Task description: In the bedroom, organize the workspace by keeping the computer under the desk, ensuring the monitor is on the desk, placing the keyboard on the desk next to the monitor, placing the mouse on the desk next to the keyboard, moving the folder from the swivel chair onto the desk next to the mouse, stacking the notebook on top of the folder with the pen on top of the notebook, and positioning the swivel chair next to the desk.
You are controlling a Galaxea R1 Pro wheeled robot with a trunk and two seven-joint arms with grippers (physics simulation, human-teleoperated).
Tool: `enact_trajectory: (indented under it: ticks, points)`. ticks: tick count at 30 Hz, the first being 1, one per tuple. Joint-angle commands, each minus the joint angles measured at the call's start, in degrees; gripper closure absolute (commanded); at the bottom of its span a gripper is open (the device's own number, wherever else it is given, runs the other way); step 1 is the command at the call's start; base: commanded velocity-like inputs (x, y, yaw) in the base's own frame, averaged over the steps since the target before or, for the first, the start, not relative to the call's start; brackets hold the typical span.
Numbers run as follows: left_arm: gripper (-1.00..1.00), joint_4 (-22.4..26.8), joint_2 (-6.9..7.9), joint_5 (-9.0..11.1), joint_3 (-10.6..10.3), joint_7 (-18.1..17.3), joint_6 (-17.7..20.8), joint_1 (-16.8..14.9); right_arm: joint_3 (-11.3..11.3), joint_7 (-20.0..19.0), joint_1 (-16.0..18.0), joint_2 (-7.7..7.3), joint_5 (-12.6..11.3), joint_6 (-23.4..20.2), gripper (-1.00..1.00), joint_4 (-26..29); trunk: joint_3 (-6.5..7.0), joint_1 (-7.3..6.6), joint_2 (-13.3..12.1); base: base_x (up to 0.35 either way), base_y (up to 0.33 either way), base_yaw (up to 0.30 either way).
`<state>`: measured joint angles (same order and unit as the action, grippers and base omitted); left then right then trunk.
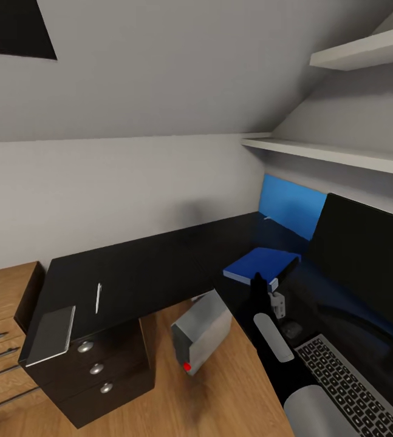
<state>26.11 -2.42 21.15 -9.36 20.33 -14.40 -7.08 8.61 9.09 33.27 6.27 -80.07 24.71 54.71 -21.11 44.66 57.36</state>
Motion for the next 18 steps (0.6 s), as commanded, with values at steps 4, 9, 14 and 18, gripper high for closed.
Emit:
enact_trajectory:
  ticks: [4, 9, 14, 18]
  points:
    - [-1.00, -0.01, 0.05, 0.56, -0.49, 0.41, -0.28, -0.04, 0.17, 0.27, 0.04, -0.03, -0.30, 0.29, 1.00, 0.00, -0.07, 0.01, 0.05, 0.010, 0.000, 0.000]
    - [-1.00, -0.01, 0.05, 0.56, -0.49, 0.41, -0.28, -0.04, -0.07, 0.38, 0.04, -0.04, -1.59, -0.73, 1.00, -0.70, -0.07, 0.01, 0.05, 0.001, 0.000, 0.000]
    - [-1.00, -0.01, 0.05, 0.56, -0.49, 0.40, -0.28, -0.04, -0.05, 0.33, 0.04, -0.17, -8.92, -2.57, 1.00, -0.97, -0.07, 0.01, 0.05, 0.000, 0.000, 0.000]
    - [-1.00, -0.01, 0.05, 0.56, -0.49, 0.41, -0.28, -0.04, -0.04, 0.32, 0.04, -0.15, -11.40, -3.03, 1.00, -1.01, -0.07, 0.01, 0.05, 0.000, 0.000, 0.000]
